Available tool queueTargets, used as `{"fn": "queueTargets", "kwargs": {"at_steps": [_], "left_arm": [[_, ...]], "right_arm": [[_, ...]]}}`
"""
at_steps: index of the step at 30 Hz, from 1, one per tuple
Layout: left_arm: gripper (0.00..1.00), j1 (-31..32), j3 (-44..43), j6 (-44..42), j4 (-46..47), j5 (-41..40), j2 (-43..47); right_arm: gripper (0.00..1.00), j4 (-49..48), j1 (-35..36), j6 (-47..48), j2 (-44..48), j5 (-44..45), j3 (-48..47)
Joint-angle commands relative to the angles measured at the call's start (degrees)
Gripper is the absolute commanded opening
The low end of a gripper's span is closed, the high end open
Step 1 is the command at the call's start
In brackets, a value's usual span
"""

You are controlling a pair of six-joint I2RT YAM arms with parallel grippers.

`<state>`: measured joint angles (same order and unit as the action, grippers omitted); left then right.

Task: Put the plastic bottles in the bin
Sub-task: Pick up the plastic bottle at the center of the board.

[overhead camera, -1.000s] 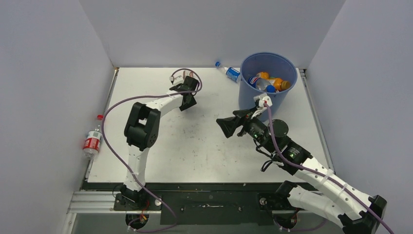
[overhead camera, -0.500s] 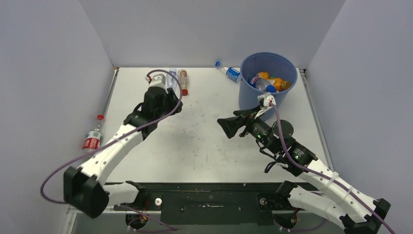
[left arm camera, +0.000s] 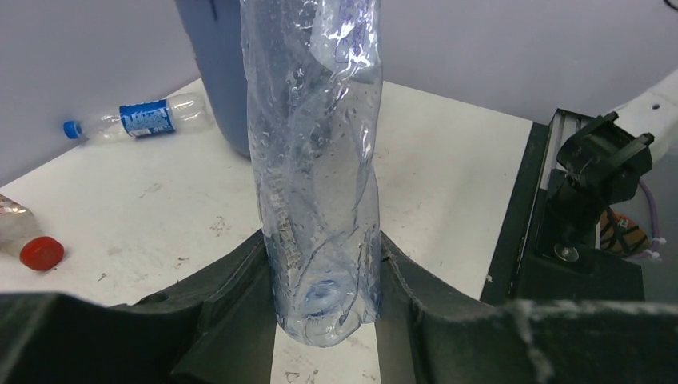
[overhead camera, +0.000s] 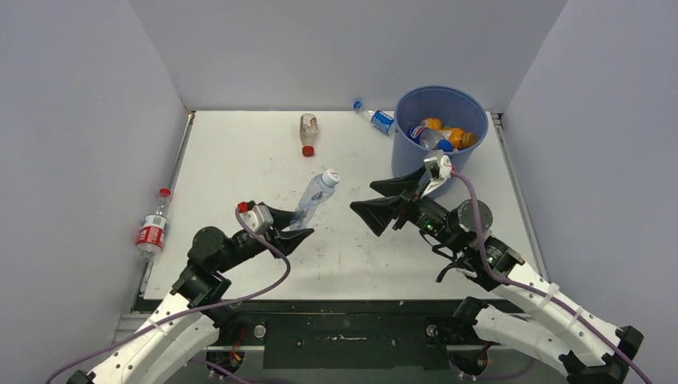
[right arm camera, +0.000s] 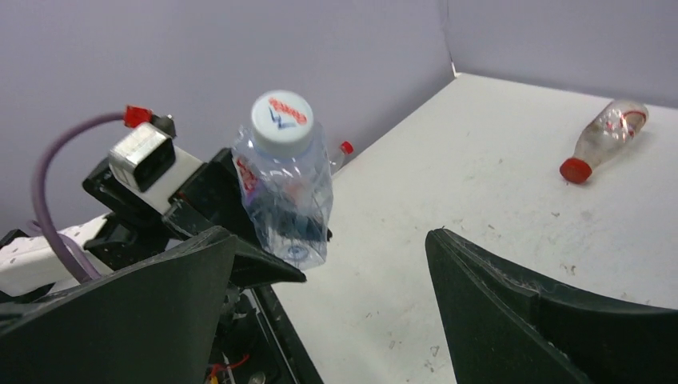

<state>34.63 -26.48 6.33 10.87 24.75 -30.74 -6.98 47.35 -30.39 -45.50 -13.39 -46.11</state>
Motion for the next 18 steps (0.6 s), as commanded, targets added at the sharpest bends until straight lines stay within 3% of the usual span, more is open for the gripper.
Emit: {"fn": "queueTargets", "kwargs": {"at_steps": [1,11,18], "left_arm": [[0.0,0.6,0.5,-2.6,9.2,5.6,1.0],[0.0,6.6,-0.6,-4.5,4.4,0.1,0.4],[0.0,6.6,-0.6,-3.6,4.9,-2.5,0.5]], "right_arm": [[0.92,-5.1,0.5,2.5,2.4,0.0,-5.3],[1.0,-11.5,3.1,-4.0,-5.4,0.4,-9.3],[0.94,-12.9,10.0,-2.8,-9.3,4.9,-9.3]]}}
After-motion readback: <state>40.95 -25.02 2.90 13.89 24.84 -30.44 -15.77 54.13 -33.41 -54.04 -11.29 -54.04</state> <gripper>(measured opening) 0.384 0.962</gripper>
